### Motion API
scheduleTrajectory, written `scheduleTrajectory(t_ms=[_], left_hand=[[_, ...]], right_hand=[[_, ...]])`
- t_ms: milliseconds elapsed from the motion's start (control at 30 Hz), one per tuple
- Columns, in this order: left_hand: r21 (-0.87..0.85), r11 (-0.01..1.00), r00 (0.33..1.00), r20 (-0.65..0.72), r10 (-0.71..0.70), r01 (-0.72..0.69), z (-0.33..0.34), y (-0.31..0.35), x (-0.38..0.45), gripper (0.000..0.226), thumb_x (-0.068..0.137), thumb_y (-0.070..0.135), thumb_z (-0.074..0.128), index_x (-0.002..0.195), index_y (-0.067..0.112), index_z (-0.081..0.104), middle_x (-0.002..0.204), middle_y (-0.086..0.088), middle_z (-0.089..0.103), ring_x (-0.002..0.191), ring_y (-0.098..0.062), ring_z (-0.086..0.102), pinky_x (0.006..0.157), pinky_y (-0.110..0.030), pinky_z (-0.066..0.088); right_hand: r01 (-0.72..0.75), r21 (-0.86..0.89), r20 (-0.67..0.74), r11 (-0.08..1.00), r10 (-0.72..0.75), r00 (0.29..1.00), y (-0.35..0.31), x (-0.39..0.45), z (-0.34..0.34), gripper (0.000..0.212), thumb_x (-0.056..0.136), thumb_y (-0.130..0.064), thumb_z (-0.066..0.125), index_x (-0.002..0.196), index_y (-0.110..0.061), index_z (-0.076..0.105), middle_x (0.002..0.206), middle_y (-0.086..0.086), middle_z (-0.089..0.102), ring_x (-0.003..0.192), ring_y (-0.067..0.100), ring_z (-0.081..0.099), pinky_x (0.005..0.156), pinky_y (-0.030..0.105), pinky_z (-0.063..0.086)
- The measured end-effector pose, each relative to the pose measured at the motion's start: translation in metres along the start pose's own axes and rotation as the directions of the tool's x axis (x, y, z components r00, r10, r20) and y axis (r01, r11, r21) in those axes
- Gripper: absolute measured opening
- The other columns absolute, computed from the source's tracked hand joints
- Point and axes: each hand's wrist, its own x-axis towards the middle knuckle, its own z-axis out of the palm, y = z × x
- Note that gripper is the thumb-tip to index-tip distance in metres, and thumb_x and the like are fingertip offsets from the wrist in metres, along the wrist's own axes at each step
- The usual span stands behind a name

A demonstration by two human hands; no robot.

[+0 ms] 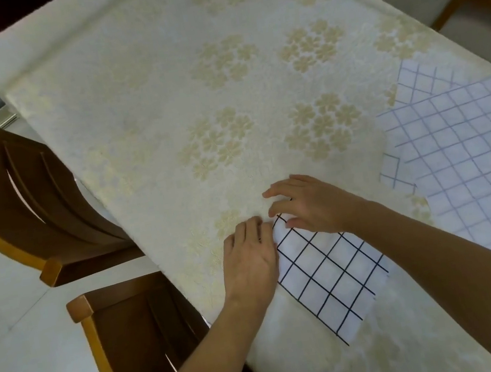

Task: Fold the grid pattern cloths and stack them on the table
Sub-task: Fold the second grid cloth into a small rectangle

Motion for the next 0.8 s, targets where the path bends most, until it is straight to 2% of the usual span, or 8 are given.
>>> scheduleTrajectory(t_ms=[167,300,400,500,567,600,700,800], left_hand=[[-0.058,0.998,1.0,-0.025,-0.012,0.01,-0.001,0.003,0.001,0.032,0.084,0.018,0.069,0.114,0.011,0.06,0.099,-0.006,0.063,0.085,-0.023,0.058,0.066,-0.035,0.05],[-0.15,0.985,0.996,0.0,-0.086,0.085,-0.001,0.0,0.005,0.036,0.087,0.015,0.068,0.121,0.008,0.062,0.122,-0.014,0.063,0.106,-0.029,0.061,0.08,-0.041,0.055],[-0.225,0.969,0.995,-0.01,-0.103,0.098,-0.009,-0.007,0.01,0.023,0.091,0.011,0.058,0.113,0.006,0.063,0.112,-0.012,0.066,0.098,-0.029,0.064,0.082,-0.04,0.055],[-0.239,0.968,0.994,-0.06,-0.092,0.075,-0.027,-0.013,0.017,0.014,0.089,0.009,0.055,0.1,0.006,0.063,0.093,-0.01,0.066,0.081,-0.026,0.062,0.07,-0.035,0.052],[-0.217,0.975,0.991,-0.119,-0.068,0.04,-0.043,-0.015,0.022,0.012,0.08,-0.001,0.062,0.089,0.007,0.061,0.078,-0.006,0.061,0.067,-0.022,0.057,0.06,-0.028,0.044],[-0.193,0.981,0.988,-0.147,-0.049,0.02,-0.052,-0.015,0.025,0.016,0.075,-0.004,0.065,0.086,0.007,0.061,0.072,-0.005,0.06,0.063,-0.022,0.056,0.058,-0.027,0.042],[-0.091,0.996,0.981,-0.195,0.002,-0.02,-0.077,-0.009,0.027,0.029,0.064,-0.008,0.075,0.084,0.007,0.062,0.066,-0.004,0.061,0.059,-0.023,0.06,0.052,-0.027,0.043],[-0.011,0.999,0.985,-0.165,0.049,-0.052,-0.089,0.005,0.017,0.046,0.056,-0.012,0.077,0.097,0.007,0.068,0.068,-0.005,0.064,0.058,-0.023,0.061,0.049,-0.028,0.044]], right_hand=[[0.008,0.051,0.051,0.999,-0.01,0.999,0.0,0.008,-0.007,0.017,0.086,-0.019,0.075,0.1,-0.02,0.067,0.142,0.006,0.053,0.13,0.024,0.051,0.118,0.049,0.024],[0.058,0.024,-0.03,0.998,-0.057,0.998,-0.003,0.012,-0.012,0.012,0.09,-0.018,0.071,0.099,-0.02,0.063,0.127,0.001,0.062,0.109,0.02,0.064,0.12,0.045,0.021],[0.082,-0.02,-0.067,0.996,-0.083,0.994,-0.001,0.016,-0.017,0.008,0.094,-0.019,0.062,0.098,-0.023,0.056,0.116,-0.002,0.064,0.097,0.018,0.066,0.121,0.038,0.017],[0.092,-0.03,-0.051,0.995,-0.093,0.994,-0.005,0.021,-0.023,0.01,0.093,-0.017,0.062,0.102,-0.02,0.059,0.112,-0.001,0.067,0.094,0.022,0.066,0.112,0.04,0.037],[0.079,-0.032,-0.043,0.996,-0.08,0.996,-0.011,0.025,-0.03,0.024,0.091,-0.017,0.067,0.114,-0.021,0.065,0.111,-0.002,0.07,0.088,0.025,0.067,0.083,0.044,0.056],[0.072,-0.043,-0.036,0.996,-0.074,0.997,-0.014,0.027,-0.034,0.03,0.091,-0.015,0.066,0.121,-0.022,0.066,0.112,-0.002,0.071,0.089,0.025,0.067,0.071,0.043,0.057],[0.065,-0.09,-0.016,0.994,-0.067,0.998,-0.023,0.025,-0.049,0.041,0.094,-0.011,0.059,0.132,-0.026,0.062,0.126,-0.004,0.068,0.106,0.025,0.066,0.074,0.042,0.058],[0.086,-0.066,-0.076,0.994,-0.091,0.993,-0.026,0.009,-0.059,0.046,0.086,-0.003,0.069,0.128,-0.021,0.066,0.123,0.002,0.07,0.105,0.029,0.068,0.074,0.045,0.06]])
